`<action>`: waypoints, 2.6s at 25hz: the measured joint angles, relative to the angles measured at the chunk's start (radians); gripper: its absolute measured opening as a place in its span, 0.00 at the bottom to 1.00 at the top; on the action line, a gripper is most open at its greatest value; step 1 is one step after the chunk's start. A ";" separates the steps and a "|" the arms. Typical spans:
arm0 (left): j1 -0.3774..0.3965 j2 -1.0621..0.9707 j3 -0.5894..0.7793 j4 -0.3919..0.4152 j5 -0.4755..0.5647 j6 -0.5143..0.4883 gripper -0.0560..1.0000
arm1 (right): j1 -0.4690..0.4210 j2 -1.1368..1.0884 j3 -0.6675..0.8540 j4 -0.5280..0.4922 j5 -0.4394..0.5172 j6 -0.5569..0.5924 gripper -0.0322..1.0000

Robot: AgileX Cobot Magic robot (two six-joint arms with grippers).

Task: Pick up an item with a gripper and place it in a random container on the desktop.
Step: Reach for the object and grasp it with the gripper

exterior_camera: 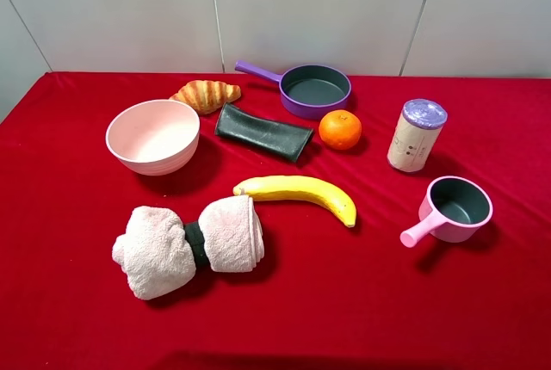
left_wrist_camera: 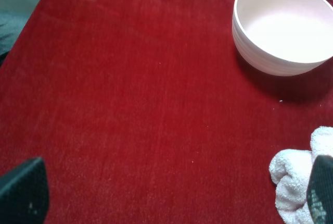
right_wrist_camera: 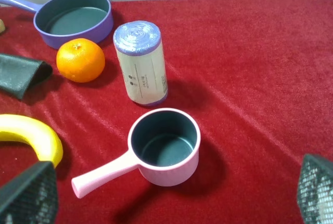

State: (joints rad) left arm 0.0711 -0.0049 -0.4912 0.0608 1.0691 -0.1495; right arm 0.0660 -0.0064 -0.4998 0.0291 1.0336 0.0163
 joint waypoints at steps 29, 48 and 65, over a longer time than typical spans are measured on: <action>0.000 0.000 0.000 0.000 0.000 0.000 1.00 | 0.000 0.000 0.000 0.000 0.000 0.000 0.70; 0.000 0.000 0.000 0.000 0.000 0.000 1.00 | 0.000 0.012 0.000 0.000 0.000 0.000 0.70; 0.000 0.000 0.000 0.000 0.000 0.000 1.00 | 0.000 0.348 -0.088 0.000 -0.143 0.000 0.70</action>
State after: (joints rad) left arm 0.0711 -0.0049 -0.4912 0.0608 1.0691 -0.1495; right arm 0.0660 0.3415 -0.5876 0.0291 0.8903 0.0163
